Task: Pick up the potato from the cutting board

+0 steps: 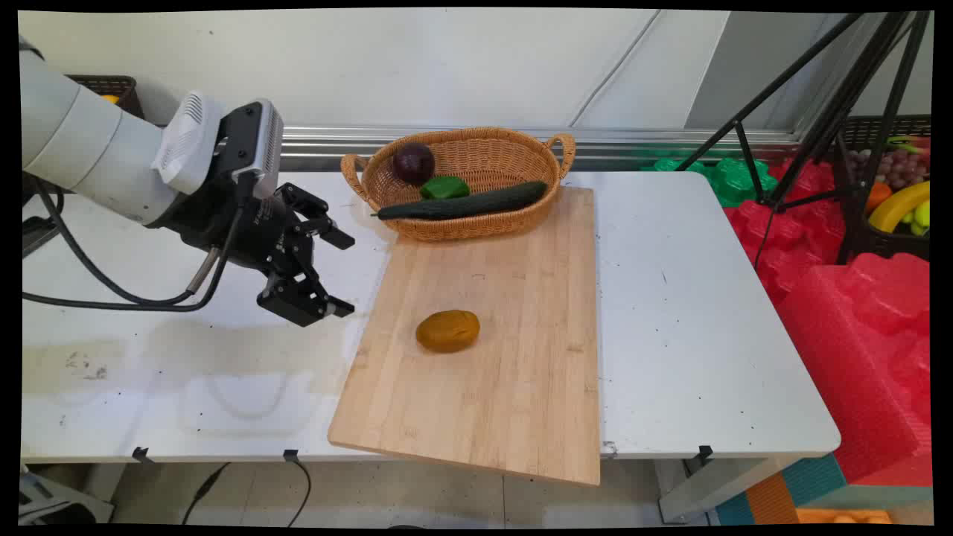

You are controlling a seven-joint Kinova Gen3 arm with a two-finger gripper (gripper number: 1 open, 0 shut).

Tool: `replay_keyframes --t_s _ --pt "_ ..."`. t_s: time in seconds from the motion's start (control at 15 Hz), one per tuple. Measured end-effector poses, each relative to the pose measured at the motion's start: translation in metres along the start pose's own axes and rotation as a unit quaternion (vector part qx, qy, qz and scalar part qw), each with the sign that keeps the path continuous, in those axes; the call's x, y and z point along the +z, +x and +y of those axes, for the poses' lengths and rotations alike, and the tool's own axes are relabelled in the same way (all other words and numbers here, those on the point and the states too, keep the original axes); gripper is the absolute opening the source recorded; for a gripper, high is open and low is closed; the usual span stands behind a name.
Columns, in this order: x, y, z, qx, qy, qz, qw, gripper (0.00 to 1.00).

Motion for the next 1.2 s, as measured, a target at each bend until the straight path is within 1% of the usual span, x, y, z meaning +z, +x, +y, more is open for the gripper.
replay_keyframes --t_s 0.2,0.33,0.53,0.73,0.93,1.2 --pt "0.005 0.004 0.002 0.002 0.004 0.013 0.9999 1.0" --pt "0.016 0.011 0.002 0.002 0.006 0.021 0.9998 1.0" --pt "0.036 0.02 0.001 0.004 0.004 0.023 0.9997 1.0" --pt "0.066 0.028 -0.001 0.006 -0.001 0.018 0.9998 1.0" --pt "0.089 0.032 -0.002 0.003 -0.006 0.011 0.9999 1.0" --pt "0.126 0.038 -0.004 -0.007 -0.015 -0.004 0.9999 1.0"
